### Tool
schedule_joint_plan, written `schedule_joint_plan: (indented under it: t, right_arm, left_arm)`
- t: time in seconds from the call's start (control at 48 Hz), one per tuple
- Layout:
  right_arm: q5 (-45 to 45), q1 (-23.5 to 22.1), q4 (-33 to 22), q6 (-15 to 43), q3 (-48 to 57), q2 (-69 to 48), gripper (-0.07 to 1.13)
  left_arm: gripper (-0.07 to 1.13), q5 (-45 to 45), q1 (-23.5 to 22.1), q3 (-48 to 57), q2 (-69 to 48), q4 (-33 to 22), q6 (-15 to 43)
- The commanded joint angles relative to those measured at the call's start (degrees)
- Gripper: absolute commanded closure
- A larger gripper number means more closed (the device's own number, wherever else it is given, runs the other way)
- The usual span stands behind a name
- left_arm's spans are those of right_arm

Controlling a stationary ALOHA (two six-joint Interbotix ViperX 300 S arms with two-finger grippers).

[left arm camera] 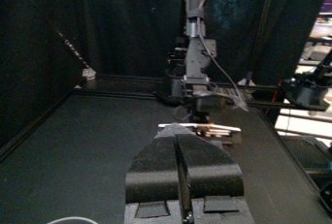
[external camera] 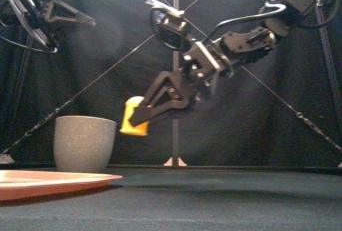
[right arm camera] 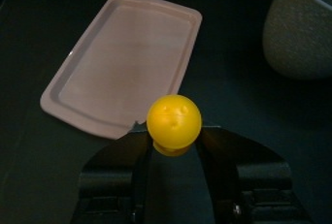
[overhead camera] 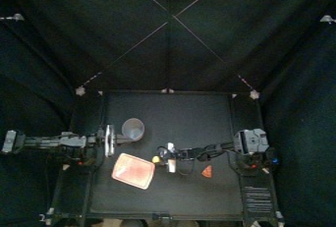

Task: Pick the yellow can then place it on the pink plate
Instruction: Place yellow can on the pink plate

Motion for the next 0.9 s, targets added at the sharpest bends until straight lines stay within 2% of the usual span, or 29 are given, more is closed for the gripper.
schedule_joint_plan:
  t: [0.021, 0.438, 0.896]
  right_arm:
    - [0.7, 0.53, -0.18, -0.26, -6.59, 2.9, 0.49]
    - [10.99, 3.08, -0.62, -0.18, -26.46, 15.64, 0.49]
    - [11.43, 4.92, 2.11, -0.09, -31.64, 20.3, 0.48]
  left_arm:
    - [1.06, -0.53, 0.79, -0.79, 0.18, -1.41, 0.18]
    - [1.06, 0.09, 1.41, -0.44, 0.18, -1.67, 0.44]
    - [1.06, 0.09, 1.41, 0.18, 0.18, -1.14, 0.53]
